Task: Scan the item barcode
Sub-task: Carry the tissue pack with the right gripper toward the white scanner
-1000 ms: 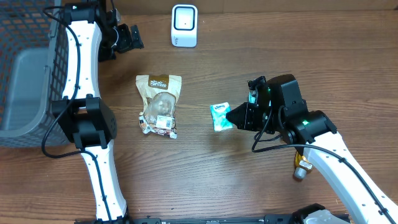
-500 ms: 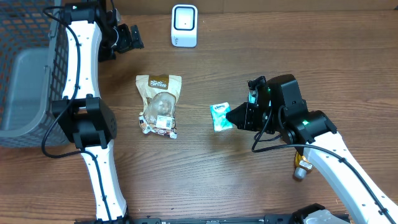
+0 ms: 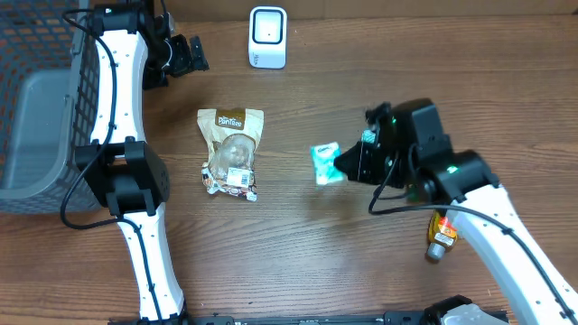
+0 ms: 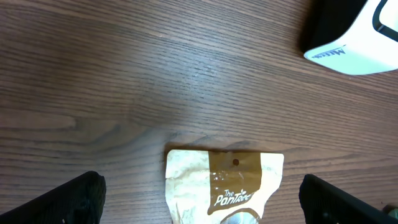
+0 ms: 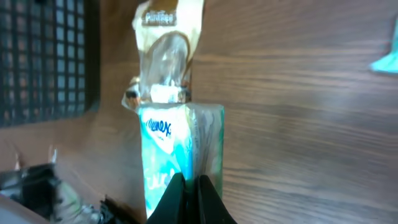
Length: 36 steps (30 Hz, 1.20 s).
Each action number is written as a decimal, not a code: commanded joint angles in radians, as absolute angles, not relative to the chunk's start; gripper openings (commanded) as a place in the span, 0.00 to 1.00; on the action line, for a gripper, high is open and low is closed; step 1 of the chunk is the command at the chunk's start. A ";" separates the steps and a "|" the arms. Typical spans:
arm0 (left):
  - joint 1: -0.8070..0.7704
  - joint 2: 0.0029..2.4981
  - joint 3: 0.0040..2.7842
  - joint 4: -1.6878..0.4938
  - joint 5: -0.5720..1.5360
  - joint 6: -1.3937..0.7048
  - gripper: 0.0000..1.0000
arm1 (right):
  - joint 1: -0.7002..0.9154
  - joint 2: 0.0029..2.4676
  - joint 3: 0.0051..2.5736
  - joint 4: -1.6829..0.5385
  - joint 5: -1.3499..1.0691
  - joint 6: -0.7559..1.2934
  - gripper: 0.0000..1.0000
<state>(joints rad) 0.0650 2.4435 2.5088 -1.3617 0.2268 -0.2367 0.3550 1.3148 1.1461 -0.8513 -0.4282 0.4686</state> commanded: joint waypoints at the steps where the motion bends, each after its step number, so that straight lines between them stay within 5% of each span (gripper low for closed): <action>1: 0.058 2.407 2.526 -1.361 0.221 -0.247 1.00 | 0.352 1.351 1.352 -0.958 -0.287 0.456 0.04; 12: 0.058 2.407 2.526 -1.361 0.221 -0.247 1.00 | 0.355 1.755 2.212 -1.353 -0.067 0.266 0.04; 25: 0.058 2.407 2.526 -1.361 0.221 -0.247 1.00 | 0.522 2.005 2.228 -0.986 0.467 -0.038 0.04; 36: 0.058 2.407 2.526 -1.361 0.221 -0.247 1.00 | 0.561 2.270 2.228 -0.641 0.500 -0.130 0.04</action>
<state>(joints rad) 0.0650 2.4435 2.5088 -1.3617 0.2264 -0.2363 0.5652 2.2040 2.2105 -0.7017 0.4622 -0.0891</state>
